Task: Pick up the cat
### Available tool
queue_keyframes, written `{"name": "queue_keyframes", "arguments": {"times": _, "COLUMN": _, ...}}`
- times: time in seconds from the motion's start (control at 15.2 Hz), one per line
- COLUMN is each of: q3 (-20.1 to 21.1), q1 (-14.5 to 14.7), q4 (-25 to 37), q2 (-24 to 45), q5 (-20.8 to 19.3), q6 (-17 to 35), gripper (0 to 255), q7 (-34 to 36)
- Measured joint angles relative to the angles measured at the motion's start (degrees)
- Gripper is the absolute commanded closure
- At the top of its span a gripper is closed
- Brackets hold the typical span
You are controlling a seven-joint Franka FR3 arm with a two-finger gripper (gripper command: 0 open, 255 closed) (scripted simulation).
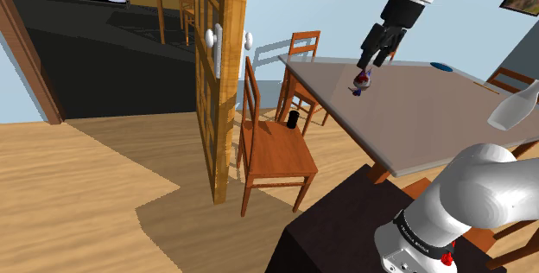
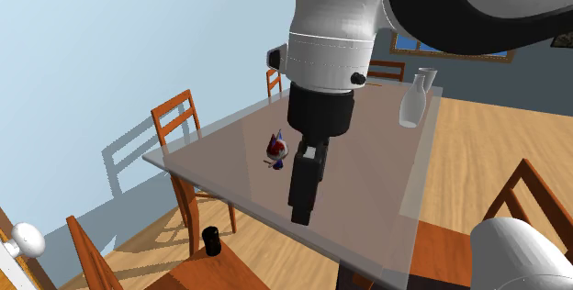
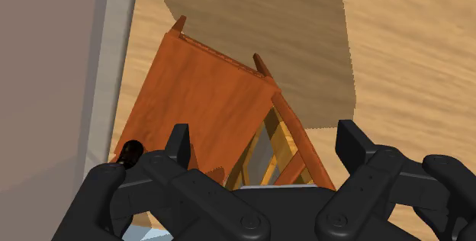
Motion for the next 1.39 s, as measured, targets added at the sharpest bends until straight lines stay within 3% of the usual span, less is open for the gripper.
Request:
{"name": "queue_keyframes", "arguments": {"times": 0.2, "q3": -1.87, "q1": 0.00, "q4": -0.72, "q2": -0.43, "q5": -1.25, "q6": 0.24, "gripper": 0, "q7": -3.17}}
{"name": "queue_keyframes", "arguments": {"times": 0.73, "q3": -14.02, "q1": 0.26, "q4": -3.13, "q2": -0.07, "q5": -9.30, "q6": 3.42, "gripper": 0, "q7": -24.01}}
{"name": "queue_keyframes", "arguments": {"times": 1.39, "q3": -30.98, "q1": 4.07, "q4": 3.87, "q2": 11.35, "q5": -15.47, "q6": 9.94, "gripper": 0, "q7": -51.39}}
